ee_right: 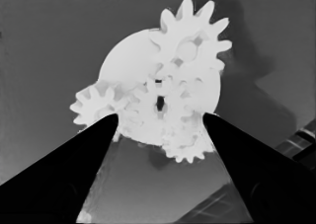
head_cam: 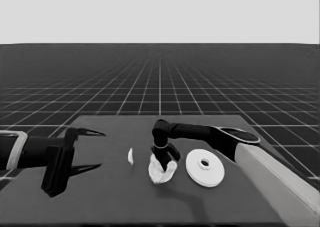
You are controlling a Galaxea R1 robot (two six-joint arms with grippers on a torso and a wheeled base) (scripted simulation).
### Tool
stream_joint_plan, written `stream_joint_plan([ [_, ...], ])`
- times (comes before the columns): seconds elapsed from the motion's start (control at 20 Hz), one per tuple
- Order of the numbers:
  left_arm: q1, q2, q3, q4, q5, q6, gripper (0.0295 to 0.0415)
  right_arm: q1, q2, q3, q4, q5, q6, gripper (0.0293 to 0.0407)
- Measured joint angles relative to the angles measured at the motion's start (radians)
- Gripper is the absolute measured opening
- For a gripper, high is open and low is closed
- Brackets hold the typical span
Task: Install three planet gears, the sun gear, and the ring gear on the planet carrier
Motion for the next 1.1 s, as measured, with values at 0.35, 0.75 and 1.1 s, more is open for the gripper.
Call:
stream_joint_plan([
  [0.35,0.0,0.0,0.0,0.0,0.0,0.0,0.0385,0.0,0.0,0.0,0.0,0.0,0.005,0.0385],
  [0.75,0.0,0.0,0.0,0.0,0.0,0.0,0.0385,0.135,-0.015,0.071,0.115,-0.036,-0.971,0.0385],
  [1.1,0.0,0.0,0.0,0.0,0.0,0.0,0.0385,-0.202,-1.116,1.183,-0.352,0.282,-1.938,0.0386],
])
